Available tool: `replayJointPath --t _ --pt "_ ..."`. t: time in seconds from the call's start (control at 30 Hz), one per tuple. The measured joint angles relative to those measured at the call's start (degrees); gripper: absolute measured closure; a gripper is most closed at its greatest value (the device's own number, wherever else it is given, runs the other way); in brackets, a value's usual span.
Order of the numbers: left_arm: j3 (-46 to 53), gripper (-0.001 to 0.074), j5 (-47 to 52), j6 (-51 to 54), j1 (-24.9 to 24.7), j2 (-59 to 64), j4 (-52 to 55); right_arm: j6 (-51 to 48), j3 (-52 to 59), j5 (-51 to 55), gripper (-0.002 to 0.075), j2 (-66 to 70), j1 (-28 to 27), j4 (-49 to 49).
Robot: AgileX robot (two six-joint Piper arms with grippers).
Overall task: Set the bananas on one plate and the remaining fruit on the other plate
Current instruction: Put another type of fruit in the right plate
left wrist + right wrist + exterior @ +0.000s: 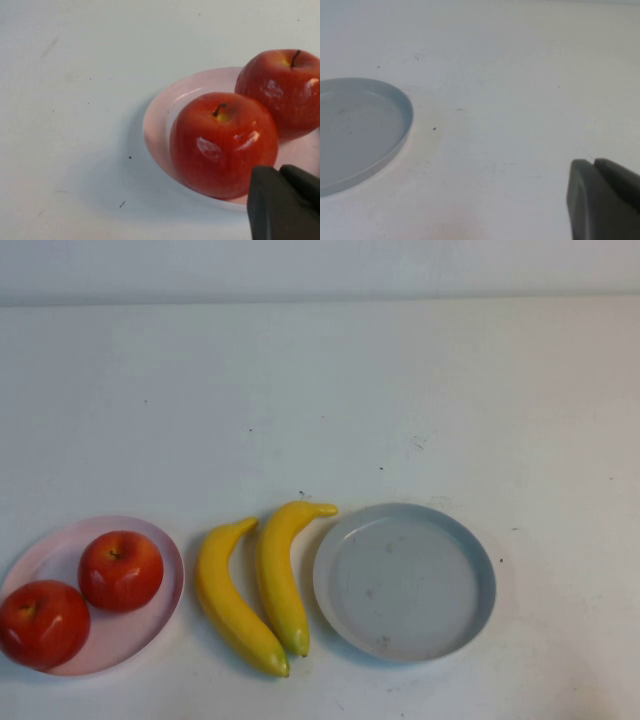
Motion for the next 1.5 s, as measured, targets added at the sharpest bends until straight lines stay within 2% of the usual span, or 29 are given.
replayJointPath --t 0.2,0.37,0.53,0.67,0.77,0.9,1.17,1.3,1.5 --pt "0.00 0.0735 0.00 0.00 0.00 0.00 0.00 0.00 0.00 -0.32 0.0743 0.00 0.00 1.70" --pt "0.00 0.0735 0.00 0.00 0.00 0.00 0.00 0.00 0.00 -6.80 0.0743 0.00 0.00 14.00" --pt "0.00 0.0735 0.00 0.00 0.00 0.00 0.00 0.00 0.00 -15.20 0.0743 0.00 0.00 33.12" --pt "0.00 0.0736 0.00 0.00 0.00 0.00 0.00 0.00 0.00 -16.16 0.0743 0.00 0.00 37.32" --pt "0.00 0.0736 0.00 0.00 0.00 0.00 0.00 0.00 -2.15 -9.59 0.0743 0.12 0.00 37.86" --pt "0.00 0.0736 0.00 0.00 0.00 0.00 0.00 0.00 -10.23 1.72 0.0743 6.05 0.00 37.63" --pt "0.00 0.0736 0.00 0.00 0.00 0.00 0.00 0.00 -28.47 27.70 0.0743 30.99 0.00 28.43" --pt "0.00 0.0736 0.00 0.00 0.00 0.00 0.00 0.00 -34.56 34.19 0.0743 41.62 0.00 22.92" --pt "0.00 0.0736 0.00 0.00 0.00 0.00 0.00 0.00 -42.21 37.78 0.0743 56.04 0.00 18.52"
